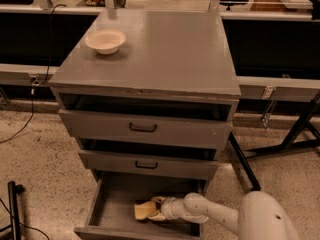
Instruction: Pick sponge from bottom drawer and place on counter
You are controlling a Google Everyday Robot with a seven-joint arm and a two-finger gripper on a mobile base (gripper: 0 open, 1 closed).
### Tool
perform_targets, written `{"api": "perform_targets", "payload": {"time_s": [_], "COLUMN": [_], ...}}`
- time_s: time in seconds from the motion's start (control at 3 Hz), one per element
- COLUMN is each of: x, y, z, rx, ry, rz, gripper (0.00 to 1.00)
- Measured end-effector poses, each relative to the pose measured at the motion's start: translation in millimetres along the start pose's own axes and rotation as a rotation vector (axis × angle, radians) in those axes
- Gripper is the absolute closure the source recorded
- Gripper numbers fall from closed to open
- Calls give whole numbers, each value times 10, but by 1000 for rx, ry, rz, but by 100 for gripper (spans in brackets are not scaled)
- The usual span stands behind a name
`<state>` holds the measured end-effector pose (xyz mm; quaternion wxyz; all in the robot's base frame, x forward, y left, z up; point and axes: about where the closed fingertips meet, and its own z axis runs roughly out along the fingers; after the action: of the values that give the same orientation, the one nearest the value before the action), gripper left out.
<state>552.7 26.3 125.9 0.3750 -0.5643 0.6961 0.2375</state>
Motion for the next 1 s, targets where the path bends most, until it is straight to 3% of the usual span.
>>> {"api": "perform_targets", "payload": {"time_s": [0.33, 0.67, 1.0], "x": [-265, -457, -528], "y": [108, 238, 361], "z": [-148, -412, -759], "rx": [-48, -128, -192], "ry": [-44, -70, -82], "rz": [-77, -164, -216], "gripper": [78, 99, 100]}}
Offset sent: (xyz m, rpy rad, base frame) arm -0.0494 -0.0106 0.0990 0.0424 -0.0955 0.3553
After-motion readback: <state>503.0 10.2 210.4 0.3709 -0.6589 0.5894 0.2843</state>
